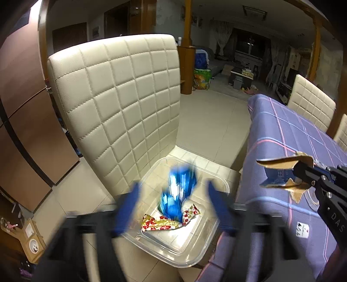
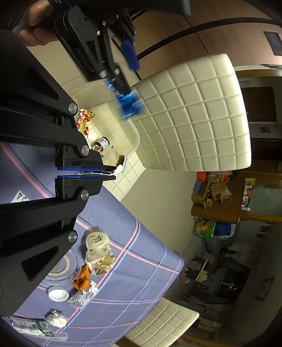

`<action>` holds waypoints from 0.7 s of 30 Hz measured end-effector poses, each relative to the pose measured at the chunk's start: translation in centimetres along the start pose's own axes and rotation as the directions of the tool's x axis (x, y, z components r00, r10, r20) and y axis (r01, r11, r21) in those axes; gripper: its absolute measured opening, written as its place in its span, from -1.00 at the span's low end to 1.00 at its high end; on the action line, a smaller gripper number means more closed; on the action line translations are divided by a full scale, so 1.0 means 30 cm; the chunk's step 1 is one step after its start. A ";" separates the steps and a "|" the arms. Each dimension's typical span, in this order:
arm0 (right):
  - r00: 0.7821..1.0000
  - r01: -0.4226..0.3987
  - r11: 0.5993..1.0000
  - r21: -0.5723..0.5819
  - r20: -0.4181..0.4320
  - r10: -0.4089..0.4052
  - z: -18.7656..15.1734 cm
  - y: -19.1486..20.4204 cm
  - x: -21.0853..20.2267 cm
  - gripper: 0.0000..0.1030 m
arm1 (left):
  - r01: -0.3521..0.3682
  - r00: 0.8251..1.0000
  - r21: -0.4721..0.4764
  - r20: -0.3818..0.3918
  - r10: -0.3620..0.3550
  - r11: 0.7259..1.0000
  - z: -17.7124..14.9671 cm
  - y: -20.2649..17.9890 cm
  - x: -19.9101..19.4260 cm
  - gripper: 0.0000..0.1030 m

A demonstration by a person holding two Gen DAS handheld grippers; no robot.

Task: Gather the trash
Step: 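Carry both items over the bin and open both tools to drop them, then move both open tools back over the table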

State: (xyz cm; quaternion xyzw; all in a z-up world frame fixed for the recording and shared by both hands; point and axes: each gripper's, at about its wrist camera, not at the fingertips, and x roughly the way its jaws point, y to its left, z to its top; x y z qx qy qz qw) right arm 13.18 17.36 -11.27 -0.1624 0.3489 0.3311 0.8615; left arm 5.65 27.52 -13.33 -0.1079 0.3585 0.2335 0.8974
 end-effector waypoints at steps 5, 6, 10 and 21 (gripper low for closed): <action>1.000 -0.009 1.000 -0.008 -0.022 0.009 0.003 0.012 0.039 -0.95 | -0.030 0.999 0.007 0.014 0.029 1.000 0.001 0.012 0.017 0.52; 1.000 -0.011 1.000 -0.010 -0.024 0.011 0.005 0.014 0.045 -0.95 | -0.030 0.999 0.005 0.011 0.030 1.000 0.003 0.014 0.021 0.52; 0.999 -0.024 0.999 -0.021 -0.031 0.023 0.013 0.034 0.066 -0.95 | -0.041 0.999 -0.010 0.000 0.041 0.999 -0.001 0.037 0.033 0.52; 0.998 -0.053 0.997 -0.053 -0.048 0.050 0.037 0.096 0.105 -0.94 | -0.060 0.998 -0.036 -0.008 0.059 0.998 -0.005 0.083 0.049 0.52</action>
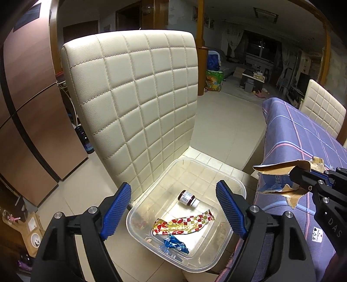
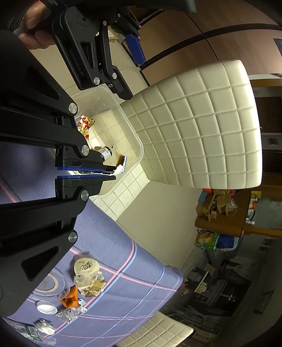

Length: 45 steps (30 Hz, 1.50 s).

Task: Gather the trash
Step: 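Move both open tools back over the table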

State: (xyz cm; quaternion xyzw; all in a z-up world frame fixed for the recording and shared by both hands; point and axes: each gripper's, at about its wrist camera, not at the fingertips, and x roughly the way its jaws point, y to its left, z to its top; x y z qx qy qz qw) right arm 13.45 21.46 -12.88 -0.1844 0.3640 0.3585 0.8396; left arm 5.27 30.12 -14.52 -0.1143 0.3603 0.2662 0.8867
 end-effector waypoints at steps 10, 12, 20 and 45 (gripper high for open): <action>0.999 -0.033 0.999 0.018 0.006 0.033 0.018 0.001 0.029 -0.90 | 0.004 1.000 -0.016 -0.010 -0.004 1.000 -0.008 0.026 0.015 0.52; 1.000 -0.030 0.999 0.020 0.003 0.030 0.017 0.000 0.034 -0.90 | 0.004 1.000 -0.018 -0.010 -0.004 1.000 -0.008 0.030 0.018 0.52; 1.000 0.013 1.000 0.017 -0.005 -0.013 0.009 0.007 0.053 -0.89 | 0.016 1.000 -0.009 -0.005 -0.016 1.000 -0.015 0.020 0.008 0.52; 0.998 0.054 0.993 0.108 0.026 -0.057 -0.209 -0.170 -0.106 -0.86 | 0.103 0.994 0.123 0.030 -0.108 0.987 -0.041 -0.218 -0.149 0.52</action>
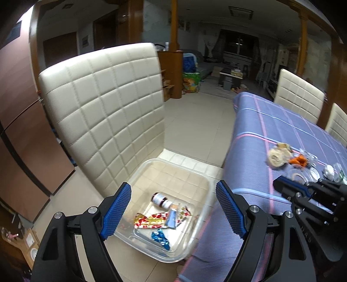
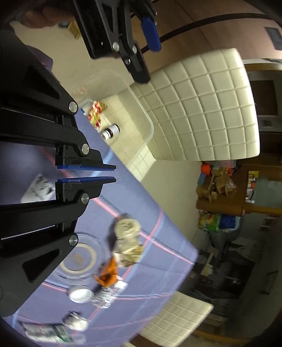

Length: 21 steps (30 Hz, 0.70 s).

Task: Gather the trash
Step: 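Move both open tools back over the table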

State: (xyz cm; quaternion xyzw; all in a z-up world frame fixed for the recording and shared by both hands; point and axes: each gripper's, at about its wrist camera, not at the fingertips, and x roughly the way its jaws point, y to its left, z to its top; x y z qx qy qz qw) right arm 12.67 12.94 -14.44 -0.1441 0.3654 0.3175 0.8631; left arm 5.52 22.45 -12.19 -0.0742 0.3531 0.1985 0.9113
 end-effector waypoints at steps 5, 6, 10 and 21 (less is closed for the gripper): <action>0.993 -0.115 0.991 0.066 0.021 0.114 -0.058 -0.087 -0.057 -0.41 | 0.027 1.000 0.036 0.005 -0.027 0.999 0.004 -0.088 -0.029 0.52; 0.993 -0.119 0.990 0.071 0.032 0.117 -0.065 -0.095 -0.071 0.01 | 0.030 1.000 0.040 0.006 -0.030 0.999 0.002 -0.100 -0.035 0.52; 0.991 -0.100 0.993 0.069 0.101 0.093 -0.100 -0.137 -0.143 0.84 | 0.042 0.999 0.065 0.009 -0.042 0.997 -0.003 -0.160 -0.059 0.52; 0.986 0.054 0.980 0.193 0.142 -0.082 -0.210 -0.341 -0.287 0.88 | 0.123 0.992 0.161 -0.004 -0.124 0.979 -0.022 -0.388 -0.106 0.52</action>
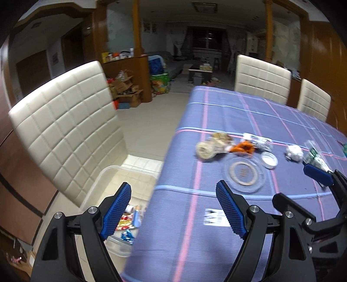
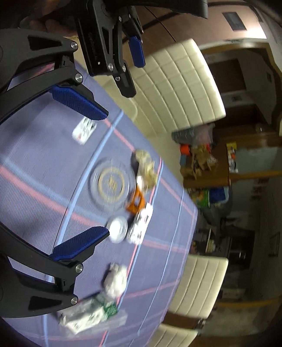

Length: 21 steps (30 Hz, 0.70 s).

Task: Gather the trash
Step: 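Move both open tools back over the table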

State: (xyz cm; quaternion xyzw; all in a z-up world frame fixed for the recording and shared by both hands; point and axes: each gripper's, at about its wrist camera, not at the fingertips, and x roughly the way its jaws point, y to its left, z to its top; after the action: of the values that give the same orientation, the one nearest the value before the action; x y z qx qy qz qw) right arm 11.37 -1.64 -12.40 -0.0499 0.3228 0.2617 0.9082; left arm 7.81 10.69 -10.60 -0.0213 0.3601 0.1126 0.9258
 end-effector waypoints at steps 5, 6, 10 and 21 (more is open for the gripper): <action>0.996 0.085 0.995 0.054 0.010 -0.086 -0.040 -0.137 -0.061 0.88 | 0.050 0.999 0.044 -0.015 -0.049 0.998 0.001 -0.122 0.011 0.52; 0.995 0.102 0.992 0.072 0.011 -0.103 -0.050 -0.173 -0.074 0.88 | 0.064 0.998 0.055 -0.024 -0.062 0.996 0.000 -0.153 0.019 0.52; 0.989 0.145 0.983 0.112 0.009 -0.147 -0.081 -0.279 -0.114 0.88 | 0.087 0.995 0.077 -0.048 -0.084 0.993 -0.003 -0.222 0.043 0.53; 0.966 0.257 0.952 0.165 -0.003 -0.260 -0.107 -0.484 -0.143 0.88 | 0.145 0.978 0.091 -0.162 -0.129 0.985 0.008 -0.350 0.155 0.52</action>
State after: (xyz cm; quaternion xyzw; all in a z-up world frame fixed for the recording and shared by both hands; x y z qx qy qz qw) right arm 14.13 -16.84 -13.42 -0.0142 0.3253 0.1137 0.9386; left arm 13.65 1.40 -13.98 -0.0074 0.4344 0.0280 0.9003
